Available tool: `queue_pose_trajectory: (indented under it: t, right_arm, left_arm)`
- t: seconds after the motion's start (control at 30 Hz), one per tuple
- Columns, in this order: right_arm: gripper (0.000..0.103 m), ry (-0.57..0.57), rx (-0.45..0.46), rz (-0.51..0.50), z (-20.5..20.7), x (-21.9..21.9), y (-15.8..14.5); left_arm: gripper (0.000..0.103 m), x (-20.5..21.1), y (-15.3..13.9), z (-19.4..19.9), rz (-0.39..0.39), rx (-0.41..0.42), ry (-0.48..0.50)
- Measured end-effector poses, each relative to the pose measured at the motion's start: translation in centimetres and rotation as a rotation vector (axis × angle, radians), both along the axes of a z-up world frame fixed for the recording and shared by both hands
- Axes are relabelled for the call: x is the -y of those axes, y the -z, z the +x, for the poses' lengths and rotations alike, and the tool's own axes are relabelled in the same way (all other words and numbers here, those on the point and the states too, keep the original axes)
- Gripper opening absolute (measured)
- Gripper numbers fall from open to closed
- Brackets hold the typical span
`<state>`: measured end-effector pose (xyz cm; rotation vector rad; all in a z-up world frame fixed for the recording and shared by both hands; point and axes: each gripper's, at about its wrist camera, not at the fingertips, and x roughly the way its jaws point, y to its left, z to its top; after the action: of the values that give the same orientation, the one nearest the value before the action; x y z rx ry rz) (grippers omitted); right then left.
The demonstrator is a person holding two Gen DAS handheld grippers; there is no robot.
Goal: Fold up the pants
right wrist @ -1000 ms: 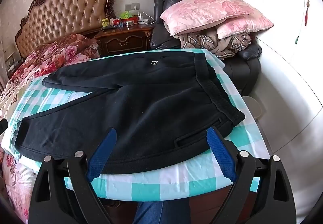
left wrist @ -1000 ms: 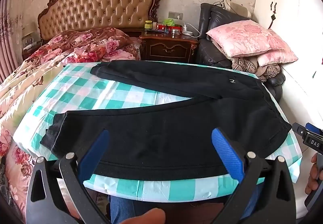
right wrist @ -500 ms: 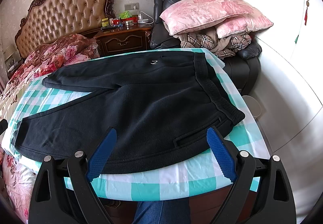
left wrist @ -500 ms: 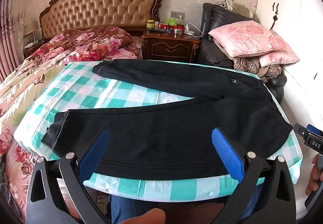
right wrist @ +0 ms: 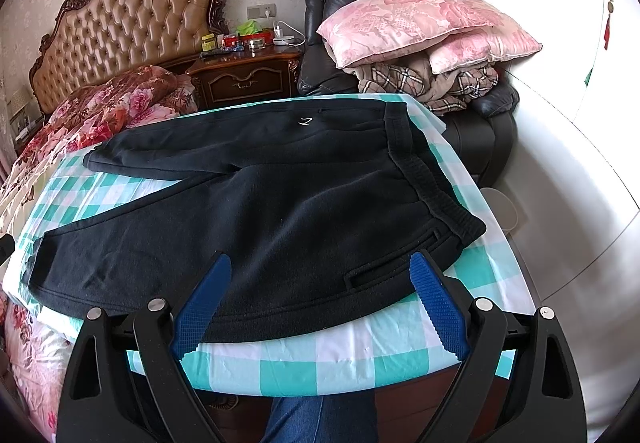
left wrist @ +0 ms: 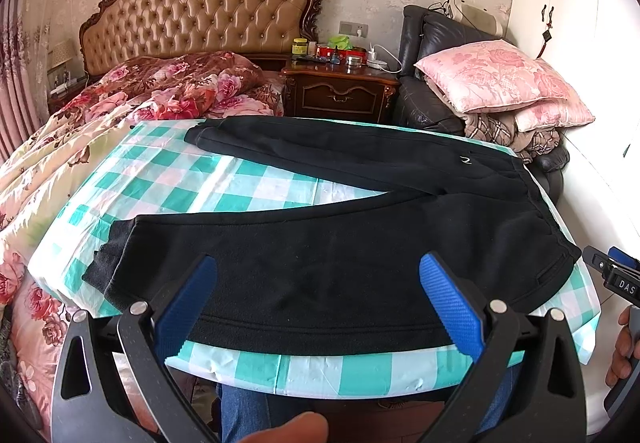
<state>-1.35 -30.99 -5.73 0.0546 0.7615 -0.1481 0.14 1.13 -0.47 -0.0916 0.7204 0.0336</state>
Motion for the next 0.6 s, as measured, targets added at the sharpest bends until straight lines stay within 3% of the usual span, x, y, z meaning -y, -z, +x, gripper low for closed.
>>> queue_pose_trajectory:
  t: [0.6]
  right_arm:
    - [0.088,-0.001,-0.005,0.0,-0.19,-0.09,0.39]
  left_arm:
    - [0.102,-0.16,0.02,0.01,0.001,-0.002,0.0]
